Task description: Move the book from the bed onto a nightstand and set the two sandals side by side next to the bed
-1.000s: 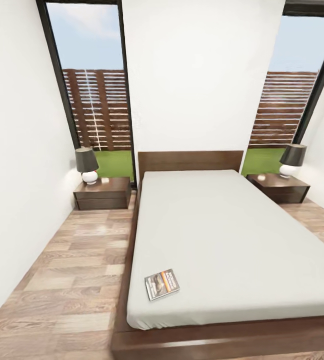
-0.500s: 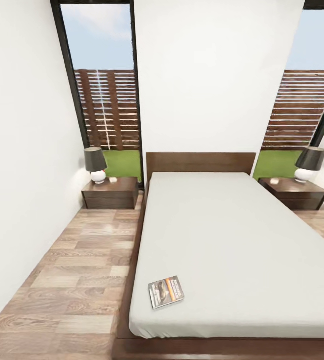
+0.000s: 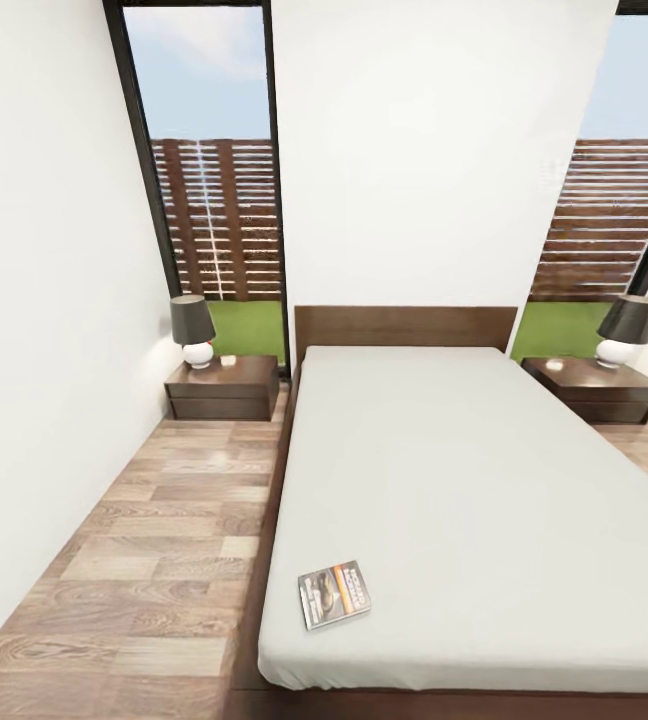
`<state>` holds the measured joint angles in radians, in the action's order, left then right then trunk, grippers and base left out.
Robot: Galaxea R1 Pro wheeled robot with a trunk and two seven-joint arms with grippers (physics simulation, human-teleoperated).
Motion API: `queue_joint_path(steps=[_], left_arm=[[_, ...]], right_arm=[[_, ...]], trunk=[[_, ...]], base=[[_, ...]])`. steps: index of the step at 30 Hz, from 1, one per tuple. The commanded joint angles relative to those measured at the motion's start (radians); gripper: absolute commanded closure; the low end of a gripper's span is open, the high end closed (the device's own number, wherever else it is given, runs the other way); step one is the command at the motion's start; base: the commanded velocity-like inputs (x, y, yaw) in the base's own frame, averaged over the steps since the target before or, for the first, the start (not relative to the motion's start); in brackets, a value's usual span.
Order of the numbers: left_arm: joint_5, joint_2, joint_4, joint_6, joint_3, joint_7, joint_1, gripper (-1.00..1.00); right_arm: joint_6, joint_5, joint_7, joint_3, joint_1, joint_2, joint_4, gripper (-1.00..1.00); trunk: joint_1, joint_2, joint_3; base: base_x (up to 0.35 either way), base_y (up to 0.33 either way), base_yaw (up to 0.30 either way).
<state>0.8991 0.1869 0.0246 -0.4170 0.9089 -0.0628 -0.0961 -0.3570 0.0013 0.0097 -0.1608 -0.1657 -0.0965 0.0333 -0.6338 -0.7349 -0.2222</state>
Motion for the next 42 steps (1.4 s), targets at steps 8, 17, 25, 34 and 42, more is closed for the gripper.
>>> queue_joint_path(steps=[8,17,25,34,42], left_arm=[[0.01,0.0,0.0,-0.002,0.004,-0.006,-0.001,-1.0],[0.009,-0.001,0.0,-0.002,0.005,-0.007,-0.001,-1.0],[0.009,-0.001,-0.001,-0.002,0.005,-0.008,-0.001,-1.0],[0.01,-0.001,-0.001,-0.003,0.005,-0.007,-0.001,-1.0],[0.01,-0.001,-0.002,-0.003,0.005,-0.006,-0.001,-1.0]], right_arm=[[-0.006,0.0,0.001,-0.005,-0.002,0.0,0.004,-1.0],[-0.006,0.0,0.001,-0.005,-0.002,0.0,0.004,-1.0],[-0.006,0.0,0.001,-0.005,-0.002,0.0,0.004,-1.0],[-0.006,0.0,0.001,-0.005,-0.002,0.0,0.004,-1.0],[-0.007,0.0,0.001,-0.005,-0.002,0.0,0.004,-1.0]], trunk=[[0.0,-0.001,0.004],[0.0,-0.001,0.016],[0.0,-0.001,0.021],[0.0,-0.001,0.023],[0.0,-0.001,0.027]], base=[[0.02,-0.001,0.003],[0.052,0.0,0.001],[0.022,0.0,0.0],[0.058,0.0,0.0],[0.202,0.0,-0.045]])
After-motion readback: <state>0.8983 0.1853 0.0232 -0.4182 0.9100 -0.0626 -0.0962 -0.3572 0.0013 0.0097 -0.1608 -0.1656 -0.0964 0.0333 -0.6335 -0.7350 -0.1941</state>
